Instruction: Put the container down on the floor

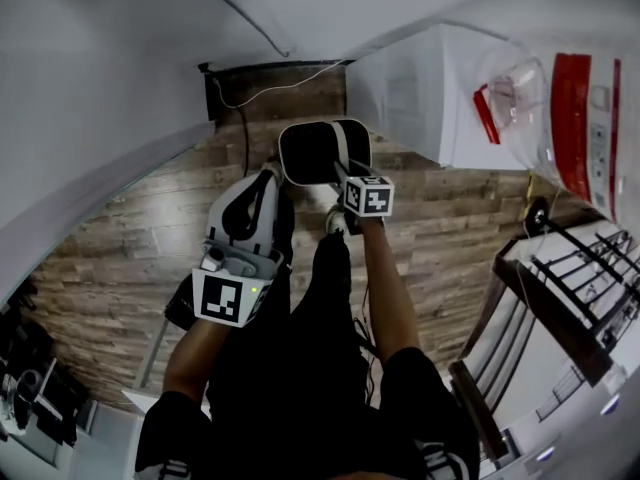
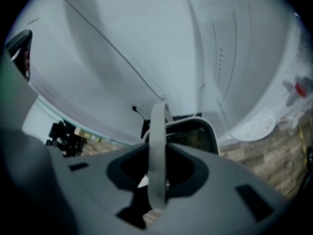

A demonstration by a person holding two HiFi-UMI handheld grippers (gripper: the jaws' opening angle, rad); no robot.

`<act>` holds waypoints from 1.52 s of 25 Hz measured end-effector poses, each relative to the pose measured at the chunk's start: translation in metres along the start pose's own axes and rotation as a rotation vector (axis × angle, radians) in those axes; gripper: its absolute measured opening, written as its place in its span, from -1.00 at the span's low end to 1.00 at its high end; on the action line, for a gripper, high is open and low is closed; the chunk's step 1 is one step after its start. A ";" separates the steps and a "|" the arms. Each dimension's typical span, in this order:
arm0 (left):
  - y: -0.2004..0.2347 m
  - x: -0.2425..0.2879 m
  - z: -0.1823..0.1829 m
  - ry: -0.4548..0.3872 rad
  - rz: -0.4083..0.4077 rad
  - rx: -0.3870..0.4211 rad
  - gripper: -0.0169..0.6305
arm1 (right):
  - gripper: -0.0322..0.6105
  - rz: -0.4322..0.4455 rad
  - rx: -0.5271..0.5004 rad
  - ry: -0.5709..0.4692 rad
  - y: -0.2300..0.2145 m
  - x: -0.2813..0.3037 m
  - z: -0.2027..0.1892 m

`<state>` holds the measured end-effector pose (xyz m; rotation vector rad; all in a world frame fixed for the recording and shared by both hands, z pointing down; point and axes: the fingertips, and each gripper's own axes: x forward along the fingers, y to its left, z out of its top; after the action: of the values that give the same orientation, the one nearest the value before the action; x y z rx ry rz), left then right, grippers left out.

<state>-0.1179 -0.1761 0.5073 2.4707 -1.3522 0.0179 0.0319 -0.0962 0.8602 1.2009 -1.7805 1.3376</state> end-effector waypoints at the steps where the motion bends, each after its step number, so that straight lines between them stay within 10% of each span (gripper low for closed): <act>1: 0.003 0.002 -0.003 0.001 0.001 -0.004 -0.86 | -0.54 -0.001 0.003 -0.002 -0.001 0.006 0.002; 38: 0.090 0.020 -0.088 0.080 0.014 -0.033 -0.86 | -0.55 -0.061 -0.020 -0.031 -0.063 0.226 0.052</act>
<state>-0.1681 -0.2118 0.6185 2.4061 -1.3259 0.0958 -0.0003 -0.2192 1.0640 1.2614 -1.7604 1.2704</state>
